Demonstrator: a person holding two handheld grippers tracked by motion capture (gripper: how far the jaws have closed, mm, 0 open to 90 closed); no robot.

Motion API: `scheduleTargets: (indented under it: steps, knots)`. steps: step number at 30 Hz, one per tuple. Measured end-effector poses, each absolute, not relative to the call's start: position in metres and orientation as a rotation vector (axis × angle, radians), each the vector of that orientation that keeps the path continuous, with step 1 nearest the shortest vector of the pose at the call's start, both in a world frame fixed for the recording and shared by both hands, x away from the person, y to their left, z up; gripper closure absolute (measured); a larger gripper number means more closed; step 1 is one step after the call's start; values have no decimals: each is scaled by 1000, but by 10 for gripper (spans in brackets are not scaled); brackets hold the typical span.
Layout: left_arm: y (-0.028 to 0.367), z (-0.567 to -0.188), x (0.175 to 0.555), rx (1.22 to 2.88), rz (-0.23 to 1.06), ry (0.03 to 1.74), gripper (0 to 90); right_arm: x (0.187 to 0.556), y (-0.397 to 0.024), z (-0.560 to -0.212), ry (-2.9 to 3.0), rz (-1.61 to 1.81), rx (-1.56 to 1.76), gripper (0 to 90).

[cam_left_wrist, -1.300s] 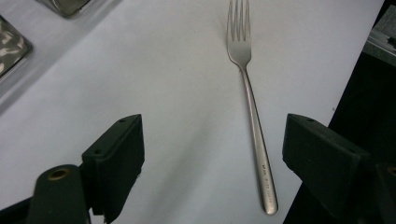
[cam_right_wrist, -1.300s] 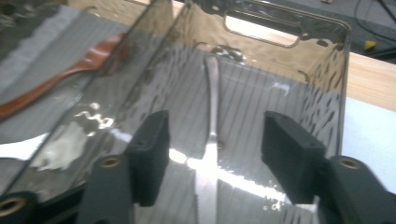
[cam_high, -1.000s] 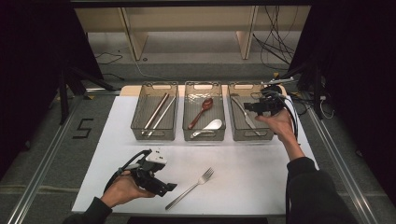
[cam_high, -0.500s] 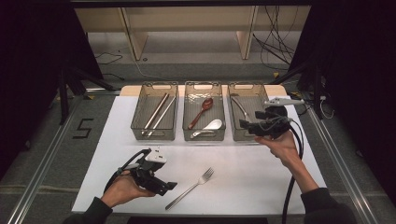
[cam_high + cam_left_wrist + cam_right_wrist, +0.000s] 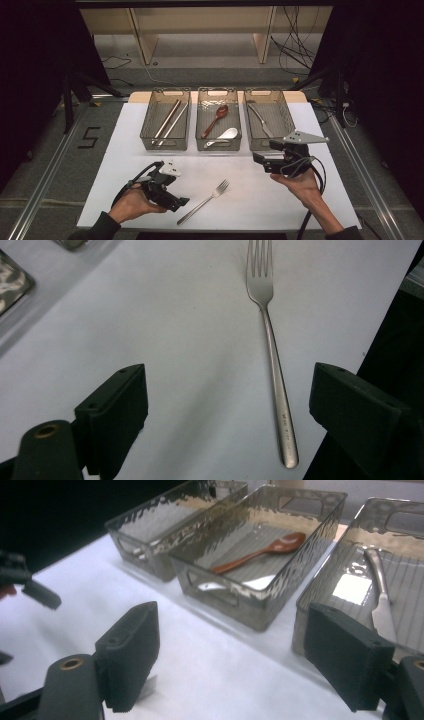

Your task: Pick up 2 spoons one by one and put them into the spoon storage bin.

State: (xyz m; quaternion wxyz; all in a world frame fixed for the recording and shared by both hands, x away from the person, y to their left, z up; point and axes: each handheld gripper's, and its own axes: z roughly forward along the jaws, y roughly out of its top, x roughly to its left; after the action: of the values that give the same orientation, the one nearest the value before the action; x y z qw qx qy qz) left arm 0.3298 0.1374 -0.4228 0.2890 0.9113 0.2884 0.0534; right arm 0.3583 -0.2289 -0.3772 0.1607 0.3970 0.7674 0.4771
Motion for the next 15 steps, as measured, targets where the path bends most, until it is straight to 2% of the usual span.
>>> scheduleTargets:
  steps: [15]
  knots:
    - [108,-442,324,2602,112,730,239,331,-230,-385,2232,1324,1101,235]
